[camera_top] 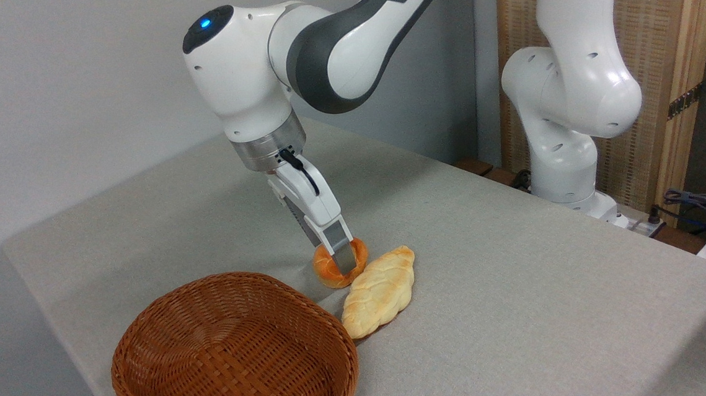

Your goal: Put bread into the basket

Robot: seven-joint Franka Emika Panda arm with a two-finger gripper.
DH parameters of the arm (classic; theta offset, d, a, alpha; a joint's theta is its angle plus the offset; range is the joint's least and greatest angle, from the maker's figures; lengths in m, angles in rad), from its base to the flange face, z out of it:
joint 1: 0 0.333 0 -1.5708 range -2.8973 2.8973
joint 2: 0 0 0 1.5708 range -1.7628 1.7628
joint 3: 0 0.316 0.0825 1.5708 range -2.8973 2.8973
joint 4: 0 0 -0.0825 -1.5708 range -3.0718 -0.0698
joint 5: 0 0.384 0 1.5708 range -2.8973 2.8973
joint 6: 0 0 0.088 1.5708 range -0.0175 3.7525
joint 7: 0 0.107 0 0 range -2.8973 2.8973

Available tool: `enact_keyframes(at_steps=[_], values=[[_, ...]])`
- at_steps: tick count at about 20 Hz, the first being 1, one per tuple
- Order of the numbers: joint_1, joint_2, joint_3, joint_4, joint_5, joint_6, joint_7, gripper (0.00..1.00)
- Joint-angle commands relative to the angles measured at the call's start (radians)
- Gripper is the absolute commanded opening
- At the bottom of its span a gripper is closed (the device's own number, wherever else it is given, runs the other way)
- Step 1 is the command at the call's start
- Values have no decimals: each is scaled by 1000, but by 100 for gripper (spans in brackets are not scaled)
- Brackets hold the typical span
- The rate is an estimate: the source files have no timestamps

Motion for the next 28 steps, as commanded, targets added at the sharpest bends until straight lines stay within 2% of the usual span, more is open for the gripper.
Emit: enact_keyframes(at_steps=[1, 6, 7, 8, 10, 11, 24, 28], values=[[-11, -2, 7, -12, -10, 12, 23, 100], [-23, 1, 7, -12, -10, 12, 34, 100], [-25, 6, 7, -12, -10, 12, 38, 94], [-26, 6, 7, -12, -8, 11, 43, 83], [-26, 7, 7, -12, -10, 11, 46, 56], [-26, 9, 7, -12, -10, 11, 47, 50], [-25, -5, 8, 0, -11, 2, 43, 55], [-25, -29, 18, 69, -17, 0, 32, 56]])
